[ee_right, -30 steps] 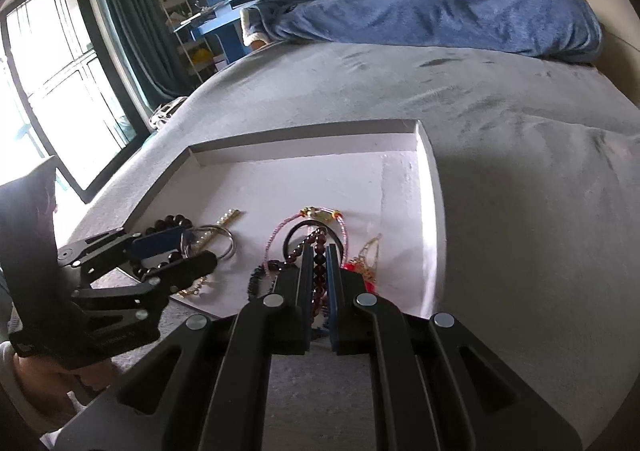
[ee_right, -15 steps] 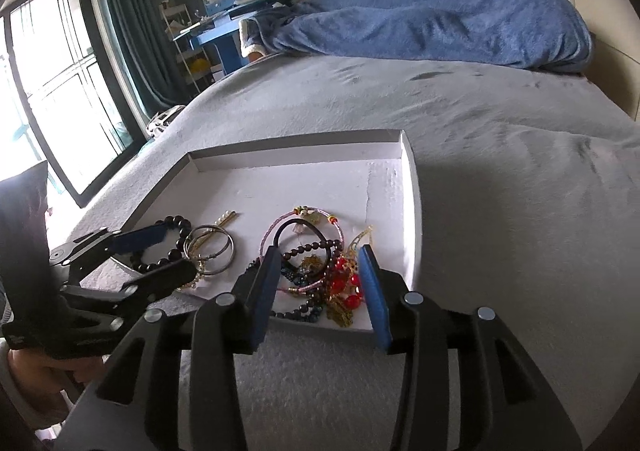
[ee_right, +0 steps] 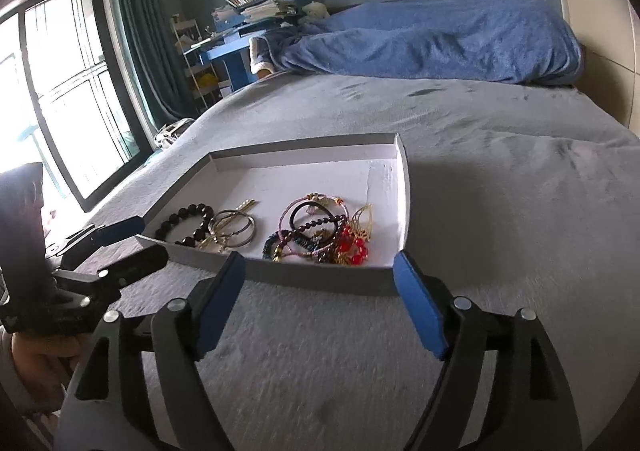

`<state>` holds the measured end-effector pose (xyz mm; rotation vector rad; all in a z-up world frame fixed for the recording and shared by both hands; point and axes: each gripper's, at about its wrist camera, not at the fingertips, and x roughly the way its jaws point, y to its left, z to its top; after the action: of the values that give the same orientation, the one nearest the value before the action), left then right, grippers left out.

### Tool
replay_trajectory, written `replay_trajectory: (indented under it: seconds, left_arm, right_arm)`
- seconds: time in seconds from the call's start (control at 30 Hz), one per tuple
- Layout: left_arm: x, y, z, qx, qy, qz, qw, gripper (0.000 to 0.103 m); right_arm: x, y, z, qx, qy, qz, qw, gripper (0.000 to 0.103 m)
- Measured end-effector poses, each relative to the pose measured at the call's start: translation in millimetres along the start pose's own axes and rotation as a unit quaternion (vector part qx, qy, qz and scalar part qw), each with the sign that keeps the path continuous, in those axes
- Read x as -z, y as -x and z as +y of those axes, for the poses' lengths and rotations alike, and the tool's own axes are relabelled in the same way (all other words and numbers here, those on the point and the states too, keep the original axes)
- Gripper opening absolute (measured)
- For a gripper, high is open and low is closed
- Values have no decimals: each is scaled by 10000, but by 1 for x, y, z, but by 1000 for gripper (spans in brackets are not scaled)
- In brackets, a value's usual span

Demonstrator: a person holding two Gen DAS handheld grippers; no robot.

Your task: Organize jewelry

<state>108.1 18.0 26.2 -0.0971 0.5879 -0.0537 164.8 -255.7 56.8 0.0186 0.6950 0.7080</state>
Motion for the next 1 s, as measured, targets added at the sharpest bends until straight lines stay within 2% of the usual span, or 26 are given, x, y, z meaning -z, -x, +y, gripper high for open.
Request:
replay_trajectory:
  seconds: [0.2, 0.3, 0.67, 1.0]
  left_arm:
    - [9, 11, 11, -437, 291, -80, 9986, 97]
    - [15, 14, 14, -596, 405, -73, 9974, 98]
    - [21, 30, 4, -642, 186, -367, 9971, 98]
    - [20, 32, 3, -629, 165, -387, 9971, 98]
  right_arm:
    - [16, 18, 13, 13, 61, -236, 9997, 95]
    - [26, 23, 21, 83, 66, -375, 9992, 96]
    - [39, 24, 32, 307, 290, -469, 9980, 97]
    - [40, 23, 34, 388, 374, -484, 9974, 97]
